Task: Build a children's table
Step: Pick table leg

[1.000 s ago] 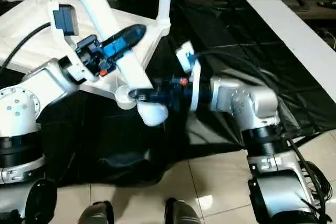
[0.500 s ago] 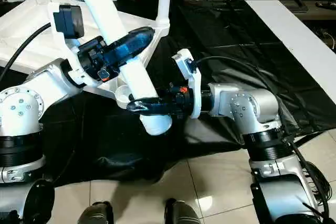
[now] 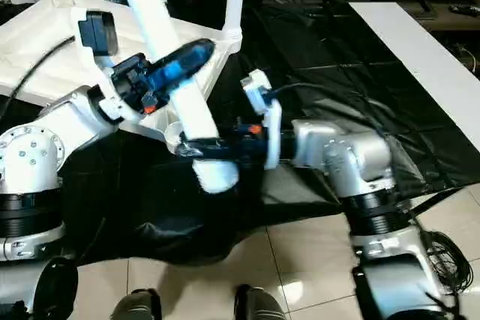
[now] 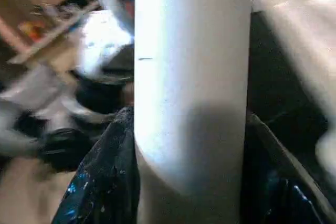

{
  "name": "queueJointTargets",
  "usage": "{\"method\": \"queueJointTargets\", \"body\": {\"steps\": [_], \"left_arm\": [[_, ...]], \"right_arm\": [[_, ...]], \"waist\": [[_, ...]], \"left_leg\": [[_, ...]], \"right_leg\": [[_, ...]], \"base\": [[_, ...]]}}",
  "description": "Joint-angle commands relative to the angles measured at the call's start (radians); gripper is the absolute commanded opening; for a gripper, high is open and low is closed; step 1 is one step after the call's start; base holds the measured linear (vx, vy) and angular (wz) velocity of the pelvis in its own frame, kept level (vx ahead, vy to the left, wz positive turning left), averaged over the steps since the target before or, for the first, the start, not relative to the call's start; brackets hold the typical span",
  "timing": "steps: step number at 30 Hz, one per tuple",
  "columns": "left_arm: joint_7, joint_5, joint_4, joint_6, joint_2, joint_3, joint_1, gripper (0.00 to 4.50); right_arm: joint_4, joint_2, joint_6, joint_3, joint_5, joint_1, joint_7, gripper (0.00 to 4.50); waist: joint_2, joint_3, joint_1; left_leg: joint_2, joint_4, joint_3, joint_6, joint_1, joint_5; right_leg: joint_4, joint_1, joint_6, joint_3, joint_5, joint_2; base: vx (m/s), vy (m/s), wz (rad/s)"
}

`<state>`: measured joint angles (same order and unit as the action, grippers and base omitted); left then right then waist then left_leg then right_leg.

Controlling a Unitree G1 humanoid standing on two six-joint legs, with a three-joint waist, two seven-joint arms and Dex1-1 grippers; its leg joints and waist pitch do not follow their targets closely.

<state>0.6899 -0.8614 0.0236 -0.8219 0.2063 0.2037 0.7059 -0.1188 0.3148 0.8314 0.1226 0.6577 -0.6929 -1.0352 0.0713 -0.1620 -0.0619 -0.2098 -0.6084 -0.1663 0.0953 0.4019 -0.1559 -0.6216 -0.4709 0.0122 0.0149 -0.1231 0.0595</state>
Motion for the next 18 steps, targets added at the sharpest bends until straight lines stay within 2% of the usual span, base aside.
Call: {"method": "queueJointTargets", "body": {"steps": [1,3,4,5,8,14,18], "left_arm": [[-0.026,0.027,0.028,0.008,0.001,-0.03,0.013,3.13],[-0.137,0.065,0.022,0.008,-0.015,-0.021,0.023,3.13],[-0.137,0.065,0.022,0.008,-0.015,-0.021,0.023,3.13],[-0.192,0.082,0.018,0.011,-0.025,-0.014,0.029,3.13],[-0.279,0.132,0.008,0.013,-0.028,-0.015,0.045,3.13],[-0.402,0.166,-0.032,0.023,-0.054,0.033,0.081,3.13],[-0.413,0.15,-0.036,0.023,-0.06,0.038,0.079,2.72]], "right_arm": [[-0.014,-0.009,-0.08,-0.022,-0.068,0.019,0.085,1.97],[-0.028,-0.029,-0.202,0.016,-0.184,0.025,0.183,1.97],[-0.028,-0.029,-0.202,0.016,-0.184,0.025,0.183,1.96],[-0.034,-0.043,-0.269,0.036,-0.245,0.03,0.242,1.96],[-0.044,-0.056,-0.342,0.068,-0.317,0.033,0.313,1.96],[-0.079,-0.079,-0.434,0.115,-0.42,0.033,0.384,1.96],[-0.101,-0.087,-0.49,0.134,-0.463,0.034,0.391,1.96]], "waist": [[-0.007,0.112,-0.005],[-0.011,0.112,-0.004],[-0.007,0.111,0.0],[-0.008,0.11,-0.002],[-0.006,0.11,0.001],[-0.003,0.11,0.005],[-0.004,0.11,0.006]], "left_leg": [[0.006,0.058,-0.014,-0.005,-0.013,-0.117],[0.004,0.058,-0.013,-0.001,-0.013,-0.116],[0.007,0.057,-0.015,0.009,-0.013,-0.119],[0.007,0.057,-0.014,0.01,-0.011,-0.122],[0.009,0.057,-0.014,0.011,-0.013,-0.134],[0.015,0.055,-0.015,0.0,-0.01,-0.139],[0.013,0.054,-0.015,-0.012,-0.009,-0.135]], "right_leg": [[0.061,0.084,0.162,-0.019,-0.257,0.04],[0.059,0.083,0.159,-0.02,-0.249,0.039],[0.062,0.082,0.154,-0.019,-0.251,0.035],[0.061,0.083,0.151,-0.02,-0.259,0.037],[0.063,0.081,0.136,-0.019,-0.276,0.034],[0.063,0.083,0.124,-0.018,-0.262,0.03],[0.06,0.083,0.134,-0.018,-0.239,0.03]], "base": [[0.0,0.0,0.0],[0.0,0.0,0.0],[0.0,0.0,0.0],[0.0,0.0,0.0],[0.0,0.0,0.0],[0.0,0.0,0.0],[0.0,0.0,0.0]]}}
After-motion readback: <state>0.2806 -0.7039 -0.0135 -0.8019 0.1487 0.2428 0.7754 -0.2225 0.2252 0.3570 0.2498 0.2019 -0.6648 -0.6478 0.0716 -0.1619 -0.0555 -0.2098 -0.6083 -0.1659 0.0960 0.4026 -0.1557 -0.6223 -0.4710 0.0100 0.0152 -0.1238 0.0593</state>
